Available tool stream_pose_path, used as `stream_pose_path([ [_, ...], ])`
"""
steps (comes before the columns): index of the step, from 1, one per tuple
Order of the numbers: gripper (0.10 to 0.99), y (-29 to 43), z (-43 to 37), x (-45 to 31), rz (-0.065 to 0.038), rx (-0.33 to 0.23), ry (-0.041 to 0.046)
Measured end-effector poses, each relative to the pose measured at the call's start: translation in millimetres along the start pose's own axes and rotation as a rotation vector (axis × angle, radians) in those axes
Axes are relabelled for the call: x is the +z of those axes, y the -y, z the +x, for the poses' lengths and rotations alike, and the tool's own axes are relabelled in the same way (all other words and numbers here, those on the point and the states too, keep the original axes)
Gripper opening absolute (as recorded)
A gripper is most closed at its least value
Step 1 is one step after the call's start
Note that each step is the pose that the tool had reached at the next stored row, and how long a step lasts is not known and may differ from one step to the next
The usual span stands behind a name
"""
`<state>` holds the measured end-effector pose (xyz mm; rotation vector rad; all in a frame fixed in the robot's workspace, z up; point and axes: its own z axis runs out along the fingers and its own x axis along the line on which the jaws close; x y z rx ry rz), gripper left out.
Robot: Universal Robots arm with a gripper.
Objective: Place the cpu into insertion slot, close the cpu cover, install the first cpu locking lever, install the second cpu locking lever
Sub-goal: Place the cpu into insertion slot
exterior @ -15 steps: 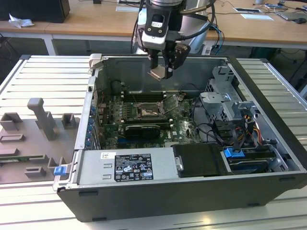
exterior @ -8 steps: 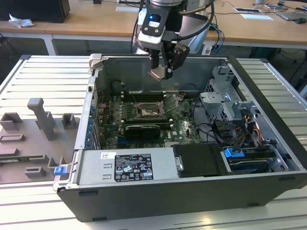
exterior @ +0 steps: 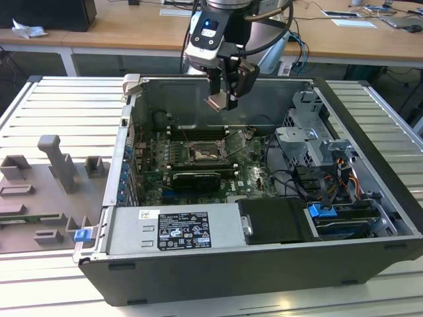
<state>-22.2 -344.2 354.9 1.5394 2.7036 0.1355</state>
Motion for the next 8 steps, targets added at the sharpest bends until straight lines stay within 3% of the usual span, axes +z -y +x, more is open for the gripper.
stream_pose_path([
  [8,0.537,0.0,0.0,0.3,-0.001,0.056,0.0050],
])
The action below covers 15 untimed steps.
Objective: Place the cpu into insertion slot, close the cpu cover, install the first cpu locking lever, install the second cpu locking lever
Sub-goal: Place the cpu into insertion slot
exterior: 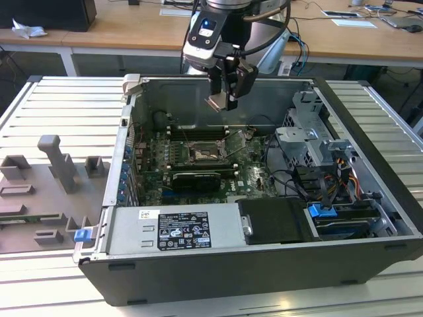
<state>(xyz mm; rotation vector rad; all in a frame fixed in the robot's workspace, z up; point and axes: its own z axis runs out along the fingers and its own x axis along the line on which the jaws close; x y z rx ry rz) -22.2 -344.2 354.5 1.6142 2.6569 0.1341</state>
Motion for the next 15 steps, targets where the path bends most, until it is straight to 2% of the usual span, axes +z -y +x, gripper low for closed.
stream_pose_path([
  [15,0.537,0.1,0.0,0.7,-0.002,0.127,0.0114],
])
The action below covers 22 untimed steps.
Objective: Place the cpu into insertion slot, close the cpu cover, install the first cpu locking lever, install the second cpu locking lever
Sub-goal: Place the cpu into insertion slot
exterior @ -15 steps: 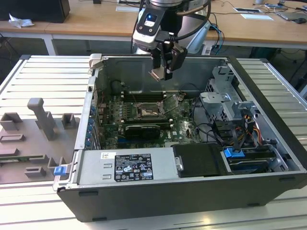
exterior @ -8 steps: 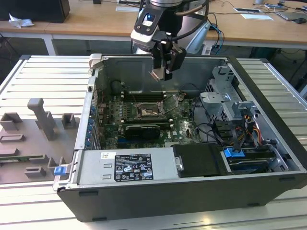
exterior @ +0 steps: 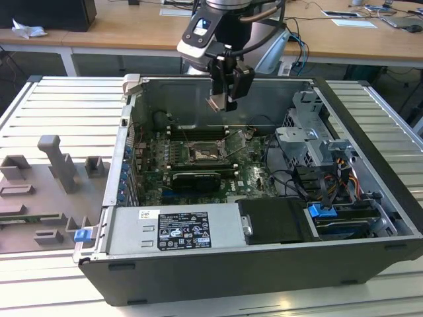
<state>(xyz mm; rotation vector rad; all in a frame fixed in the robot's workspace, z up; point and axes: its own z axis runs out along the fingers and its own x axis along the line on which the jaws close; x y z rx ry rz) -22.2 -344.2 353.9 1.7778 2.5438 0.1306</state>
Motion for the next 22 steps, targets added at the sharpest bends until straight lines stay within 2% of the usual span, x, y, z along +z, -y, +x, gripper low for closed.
stream_pose_path([
  [11,0.537,0.0,0.0,0.3,-0.002,0.100,0.0090],
  [14,0.537,0.0,0.0,0.4,-0.003,0.150,0.0134],
  [22,0.537,0.1,0.0,0.7,-0.004,0.233,0.0209],
])
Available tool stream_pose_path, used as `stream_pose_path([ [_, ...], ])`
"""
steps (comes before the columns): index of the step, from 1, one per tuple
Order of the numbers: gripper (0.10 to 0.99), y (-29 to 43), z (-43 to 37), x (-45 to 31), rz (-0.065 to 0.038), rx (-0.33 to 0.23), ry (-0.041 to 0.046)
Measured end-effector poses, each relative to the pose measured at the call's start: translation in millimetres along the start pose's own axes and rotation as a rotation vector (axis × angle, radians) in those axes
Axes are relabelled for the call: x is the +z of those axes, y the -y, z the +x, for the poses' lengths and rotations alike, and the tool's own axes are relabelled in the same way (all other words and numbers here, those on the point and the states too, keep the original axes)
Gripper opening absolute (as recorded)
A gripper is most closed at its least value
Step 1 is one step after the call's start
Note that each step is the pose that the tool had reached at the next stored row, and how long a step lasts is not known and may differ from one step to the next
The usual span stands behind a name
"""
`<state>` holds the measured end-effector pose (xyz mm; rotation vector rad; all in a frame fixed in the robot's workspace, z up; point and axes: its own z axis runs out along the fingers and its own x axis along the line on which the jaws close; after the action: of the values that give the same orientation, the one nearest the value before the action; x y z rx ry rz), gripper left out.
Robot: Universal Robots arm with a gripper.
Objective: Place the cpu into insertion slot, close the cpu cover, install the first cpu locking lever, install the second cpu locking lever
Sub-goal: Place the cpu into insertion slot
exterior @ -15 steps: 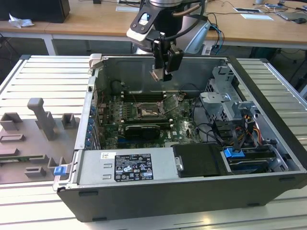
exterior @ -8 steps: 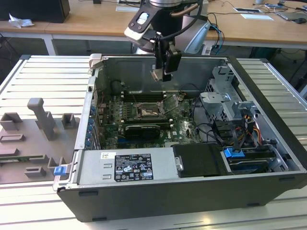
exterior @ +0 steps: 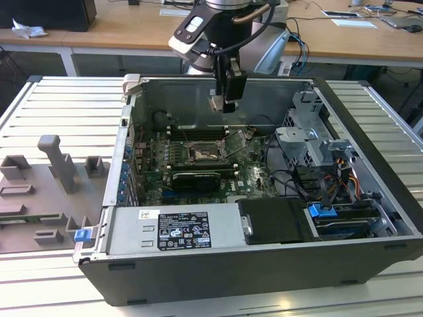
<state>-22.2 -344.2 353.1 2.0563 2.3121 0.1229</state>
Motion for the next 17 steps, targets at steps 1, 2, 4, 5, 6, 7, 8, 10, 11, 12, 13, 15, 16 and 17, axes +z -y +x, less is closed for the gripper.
stream_pose_path([
  [1,0.537,0.0,0.0,0.0,0.000,0.009,0.0008],
  [2,0.537,0.0,0.0,0.1,0.000,0.025,0.0022],
  [4,0.537,0.0,0.0,0.2,-0.001,0.038,0.0033],
  [5,0.537,0.0,0.0,0.3,-0.001,0.047,0.0042],
  [6,0.537,0.0,0.0,0.3,-0.001,0.053,0.0047],
  [7,0.537,0.0,0.0,0.4,-0.001,0.059,0.0052],
  [8,0.537,0.0,0.0,0.4,-0.001,0.065,0.0058],
  [10,0.537,0.0,0.0,0.4,-0.002,0.079,0.0071],
  [11,0.537,0.0,0.0,0.5,-0.002,0.087,0.0078],
  [12,0.537,0.0,0.0,0.5,-0.002,0.092,0.0082],
  [13,0.537,0.1,0.0,0.6,-0.002,0.100,0.0089],
  [15,0.537,0.1,0.0,0.6,-0.002,0.115,0.0102],
  [16,0.537,0.0,0.1,0.7,-0.002,0.120,0.0107],
  [17,0.537,0.0,0.3,0.7,-0.002,0.127,0.0114],
])
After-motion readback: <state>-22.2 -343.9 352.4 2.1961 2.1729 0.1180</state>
